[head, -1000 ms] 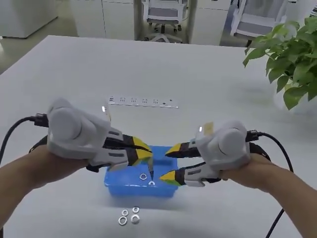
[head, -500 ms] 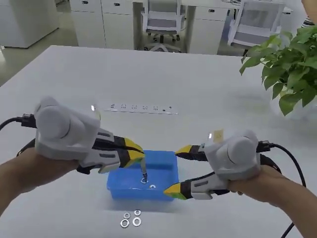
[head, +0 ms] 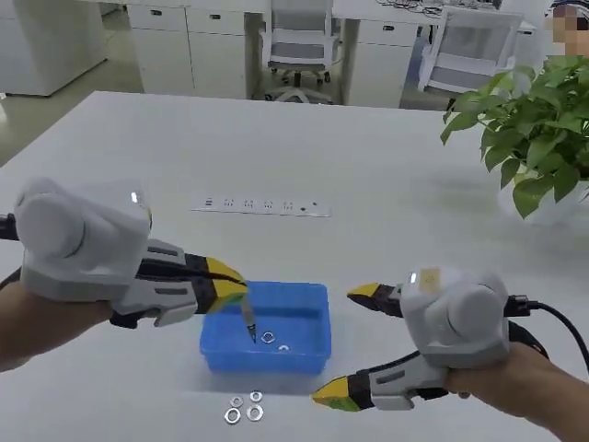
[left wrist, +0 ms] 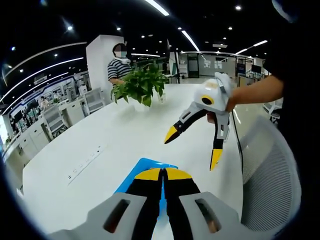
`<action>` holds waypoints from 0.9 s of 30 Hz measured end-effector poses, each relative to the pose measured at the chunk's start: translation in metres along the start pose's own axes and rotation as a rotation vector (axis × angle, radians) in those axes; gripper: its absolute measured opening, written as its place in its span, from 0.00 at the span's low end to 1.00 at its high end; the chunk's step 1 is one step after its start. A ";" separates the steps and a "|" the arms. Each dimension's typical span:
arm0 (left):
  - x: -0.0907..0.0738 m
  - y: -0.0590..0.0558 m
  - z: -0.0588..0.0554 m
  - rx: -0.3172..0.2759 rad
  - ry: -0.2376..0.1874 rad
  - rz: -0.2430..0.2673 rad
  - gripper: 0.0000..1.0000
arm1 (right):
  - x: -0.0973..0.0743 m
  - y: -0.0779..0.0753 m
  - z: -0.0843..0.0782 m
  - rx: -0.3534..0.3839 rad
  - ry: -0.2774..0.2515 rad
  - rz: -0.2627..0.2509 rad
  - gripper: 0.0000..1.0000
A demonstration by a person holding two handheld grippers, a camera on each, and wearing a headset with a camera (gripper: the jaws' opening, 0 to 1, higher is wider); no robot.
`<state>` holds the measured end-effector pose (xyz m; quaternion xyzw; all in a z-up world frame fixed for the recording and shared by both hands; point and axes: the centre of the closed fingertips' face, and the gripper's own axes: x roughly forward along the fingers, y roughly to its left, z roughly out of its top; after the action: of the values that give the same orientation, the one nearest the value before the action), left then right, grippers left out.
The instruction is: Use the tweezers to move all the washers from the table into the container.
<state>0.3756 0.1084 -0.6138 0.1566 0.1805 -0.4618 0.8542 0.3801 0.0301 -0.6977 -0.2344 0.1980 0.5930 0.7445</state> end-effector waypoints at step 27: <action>-0.013 -0.024 -0.025 0.000 0.030 -0.023 0.05 | 0.007 0.032 -0.007 -0.013 -0.040 0.033 1.00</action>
<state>0.3449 0.1158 -0.6322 0.1613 0.1951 -0.4690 0.8461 0.3505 0.0376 -0.7113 -0.2239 0.1829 0.6111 0.7368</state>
